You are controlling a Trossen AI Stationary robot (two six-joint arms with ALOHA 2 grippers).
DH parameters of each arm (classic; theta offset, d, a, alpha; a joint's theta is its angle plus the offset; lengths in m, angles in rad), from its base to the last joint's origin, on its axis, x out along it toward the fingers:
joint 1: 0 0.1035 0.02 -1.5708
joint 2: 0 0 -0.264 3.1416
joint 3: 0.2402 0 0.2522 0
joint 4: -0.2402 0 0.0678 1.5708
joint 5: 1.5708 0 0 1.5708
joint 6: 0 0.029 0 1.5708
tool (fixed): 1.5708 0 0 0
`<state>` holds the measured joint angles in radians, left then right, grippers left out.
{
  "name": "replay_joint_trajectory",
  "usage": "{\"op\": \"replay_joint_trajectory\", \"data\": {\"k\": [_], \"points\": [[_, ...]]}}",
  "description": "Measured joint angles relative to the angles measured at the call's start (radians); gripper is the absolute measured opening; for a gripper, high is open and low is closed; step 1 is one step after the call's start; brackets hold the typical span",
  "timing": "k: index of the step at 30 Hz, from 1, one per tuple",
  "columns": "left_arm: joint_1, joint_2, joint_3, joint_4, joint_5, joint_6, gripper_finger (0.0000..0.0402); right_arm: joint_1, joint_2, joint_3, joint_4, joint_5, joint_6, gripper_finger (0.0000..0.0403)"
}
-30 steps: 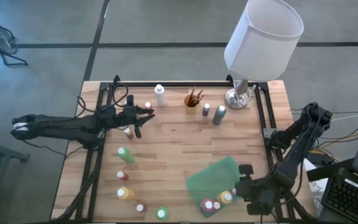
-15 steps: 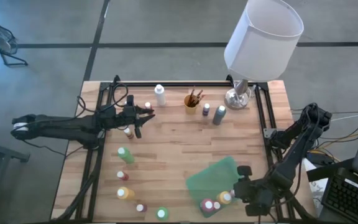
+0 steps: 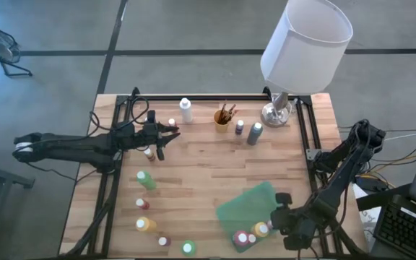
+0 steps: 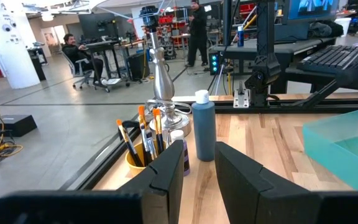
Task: Pick & Place Paint Supplies
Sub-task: Put the pink paint bottle into the green bin
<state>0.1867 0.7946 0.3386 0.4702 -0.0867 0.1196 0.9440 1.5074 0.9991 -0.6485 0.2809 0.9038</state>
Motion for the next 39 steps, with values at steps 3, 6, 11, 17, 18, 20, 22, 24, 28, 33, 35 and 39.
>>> {"op": "replay_joint_trajectory", "data": {"k": [3,6,11,17,18,20,22,24,28,33,35,39], "points": [[0.000,0.000,0.000,0.000,0.000,0.000,0.0097,0.000,0.000,-0.006,0.003,-0.002,0.006,0.0111],[0.000,0.000,0.000,0.000,0.000,0.000,0.0097,0.000,0.000,-0.006,0.008,-0.002,0.005,0.0111],[0.000,0.000,0.000,0.000,0.000,0.000,0.0097,0.000,0.000,-0.010,0.028,0.000,0.000,0.0111],[0.001,0.000,0.000,0.000,0.000,0.000,0.0097,-0.001,0.000,-0.041,0.060,-0.001,0.009,0.0111],[0.001,0.000,0.000,0.000,0.000,0.000,0.0097,-0.001,0.000,-0.044,0.058,-0.002,0.012,0.0111],[0.001,0.000,0.000,0.000,0.000,0.000,0.0097,0.000,0.000,-0.048,0.061,-0.002,0.018,0.0111],[0.001,0.000,0.000,0.000,0.000,0.000,0.0097,-0.001,0.000,-0.052,0.069,-0.001,0.017,0.0111],[0.001,0.000,0.000,0.000,0.000,0.000,0.0097,-0.003,0.000,-0.057,0.082,-0.001,0.016,0.0111],[0.001,0.000,0.000,0.000,0.000,0.000,0.0097,-0.005,0.000,-0.059,0.094,-0.002,0.013,0.0111],[0.001,0.000,0.000,0.000,0.000,0.000,0.0097,-0.005,-0.001,-0.065,0.106,-0.011,0.017,0.0111],[0.001,0.000,0.000,0.000,0.000,0.000,0.0097,-0.006,0.000,-0.065,0.107,-0.013,0.018,0.0111],[0.001,0.000,0.000,0.000,0.000,0.000,0.0097,-0.006,-0.001,-0.065,0.108,-0.014,0.032,0.0138]]}}
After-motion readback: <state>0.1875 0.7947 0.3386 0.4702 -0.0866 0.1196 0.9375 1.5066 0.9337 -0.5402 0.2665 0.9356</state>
